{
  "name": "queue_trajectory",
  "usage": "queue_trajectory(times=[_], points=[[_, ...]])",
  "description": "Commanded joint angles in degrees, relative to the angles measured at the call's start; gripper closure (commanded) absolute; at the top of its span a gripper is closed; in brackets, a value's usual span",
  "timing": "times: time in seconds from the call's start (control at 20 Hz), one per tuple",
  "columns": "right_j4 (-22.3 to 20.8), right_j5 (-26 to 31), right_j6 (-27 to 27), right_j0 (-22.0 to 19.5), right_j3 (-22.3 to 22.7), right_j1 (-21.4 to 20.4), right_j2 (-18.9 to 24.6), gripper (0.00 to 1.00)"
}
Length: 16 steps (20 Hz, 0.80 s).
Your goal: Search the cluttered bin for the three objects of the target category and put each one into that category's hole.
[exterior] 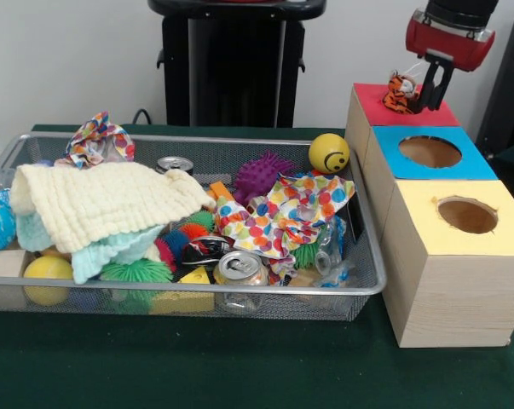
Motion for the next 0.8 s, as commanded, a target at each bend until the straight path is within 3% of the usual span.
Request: queue_trajectory(times=[0.05,0.55,0.8], points=[[-0.7,-1.9,1.2,-3.7,3.9,4.8,8.7,1.00],[1.9,-4.3,0.1,-11.6,10.6,4.4,17.9,1.00],[1.3,-3.3,1.5,-12.2,12.0,3.2,18.6,1.00]])
